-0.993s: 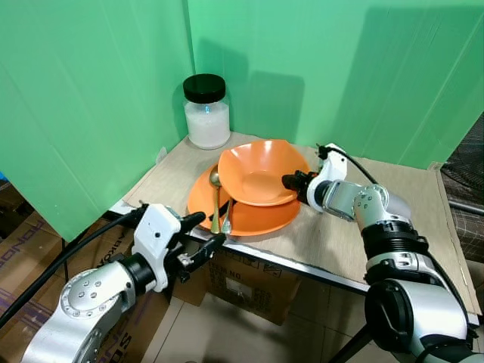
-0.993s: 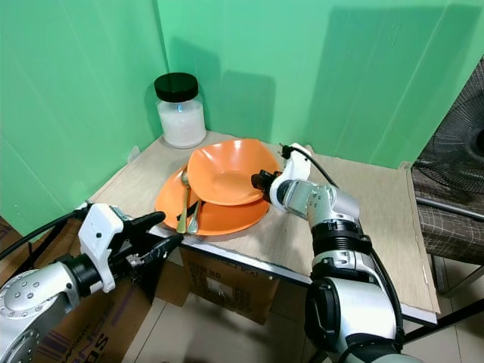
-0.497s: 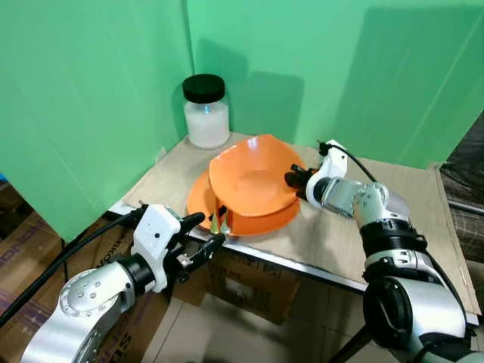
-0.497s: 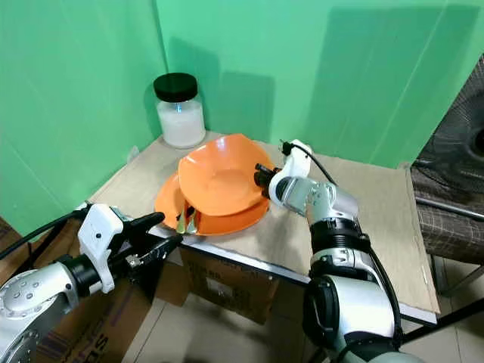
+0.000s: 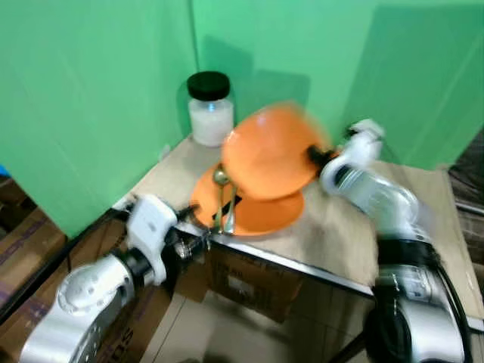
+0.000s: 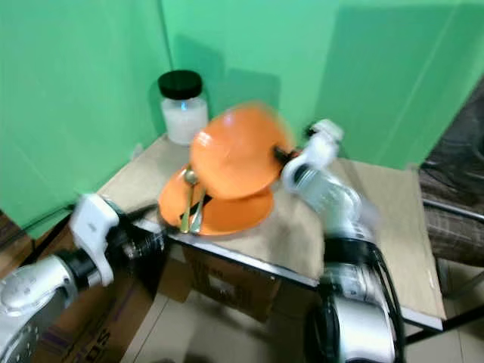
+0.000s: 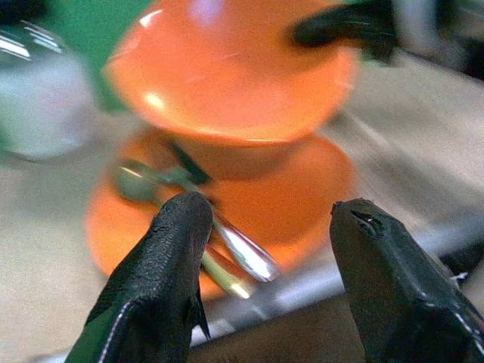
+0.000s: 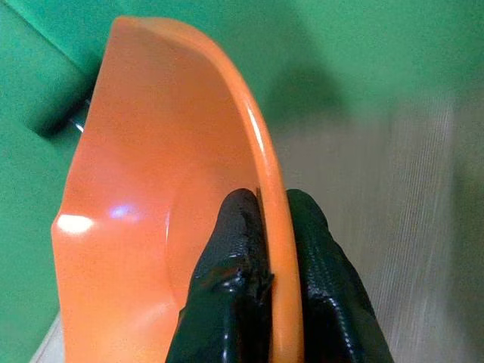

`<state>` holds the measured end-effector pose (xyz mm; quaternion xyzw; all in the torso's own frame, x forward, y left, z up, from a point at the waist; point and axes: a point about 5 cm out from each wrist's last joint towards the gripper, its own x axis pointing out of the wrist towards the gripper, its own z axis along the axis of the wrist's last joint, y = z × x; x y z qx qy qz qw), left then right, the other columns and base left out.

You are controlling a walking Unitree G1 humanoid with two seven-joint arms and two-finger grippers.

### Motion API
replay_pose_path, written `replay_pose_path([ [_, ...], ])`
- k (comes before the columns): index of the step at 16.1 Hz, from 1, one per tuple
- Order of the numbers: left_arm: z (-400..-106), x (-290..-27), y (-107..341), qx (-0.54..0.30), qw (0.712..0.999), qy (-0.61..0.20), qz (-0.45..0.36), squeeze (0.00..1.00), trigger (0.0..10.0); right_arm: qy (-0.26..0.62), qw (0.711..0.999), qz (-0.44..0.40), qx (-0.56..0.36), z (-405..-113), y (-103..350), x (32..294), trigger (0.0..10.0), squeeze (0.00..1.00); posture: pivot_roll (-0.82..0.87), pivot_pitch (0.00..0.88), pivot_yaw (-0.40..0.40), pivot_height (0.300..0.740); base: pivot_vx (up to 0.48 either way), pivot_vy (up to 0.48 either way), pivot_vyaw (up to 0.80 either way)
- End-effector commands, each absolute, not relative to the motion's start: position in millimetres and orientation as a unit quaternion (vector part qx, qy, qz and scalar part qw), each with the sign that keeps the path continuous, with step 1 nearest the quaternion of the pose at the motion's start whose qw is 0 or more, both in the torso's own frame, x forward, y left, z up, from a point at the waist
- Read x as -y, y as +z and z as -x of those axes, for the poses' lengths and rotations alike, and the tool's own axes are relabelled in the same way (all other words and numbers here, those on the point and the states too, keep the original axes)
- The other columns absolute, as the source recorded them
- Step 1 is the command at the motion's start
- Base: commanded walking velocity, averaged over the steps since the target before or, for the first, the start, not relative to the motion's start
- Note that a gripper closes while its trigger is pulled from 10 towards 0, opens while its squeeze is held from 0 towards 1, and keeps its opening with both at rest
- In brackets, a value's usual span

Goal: Setting the table

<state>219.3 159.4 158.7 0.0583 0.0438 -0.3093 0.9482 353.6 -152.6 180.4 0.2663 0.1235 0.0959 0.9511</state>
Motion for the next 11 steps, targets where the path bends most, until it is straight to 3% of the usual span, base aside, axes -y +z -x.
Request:
replay_pose_path([
  [1, -223, -161, 170, -0.02, 0.957, -0.284, -0.061, 0.0, 10.0, 0.112, 0.968, -0.221, -0.04, -348, 211, 152, 10.0, 0.0, -0.03, 0.0, 0.02, 0.74, 0.0, 0.0, 0.0],
  [3, -229, -160, 179, 0.004, 0.971, -0.231, -0.065, 0.0, 10.0, 0.132, 0.974, -0.183, 0.021, -323, 227, 149, 10.0, 0.0, -0.03, 0.0, 0.031, 0.74, 0.0, 0.0, 0.0],
  [4, -231, -158, 182, 0.015, 0.978, -0.196, -0.074, 0.0, 10.0, 0.13, 0.983, -0.095, 0.09, -306, 236, 145, 10.0, 0.0, -0.04, 0.0, 0.043, 0.74, 0.0, 0.0, 0.0],
  [6, -232, -156, 182, 0.016, 0.982, -0.173, -0.078, 0.0, 10.0, 0.128, 0.981, -0.052, 0.136, -292, 240, 141, 10.0, 0.0, -0.04, 0.0, 0.048, 0.74, 0.0, 0.0, 0.0],
  [9, -231, -145, 185, 0.031, 0.985, -0.153, -0.076, 0.0, 10.0, 0.093, 0.981, -0.082, 0.147, -269, 234, 145, 10.0, 0.0, -0.04, 0.0, 0.031, 0.74, 0.0, 0.0, -0.8],
  [11, -232, -143, 185, 0.033, 0.985, -0.145, -0.091, 0.0, 10.0, 0.09, 0.983, -0.049, 0.154, -262, 232, 145, 10.0, 0.0, -0.04, 0.0, 0.027, 0.74, 0.0, 0.0, -0.8],
])
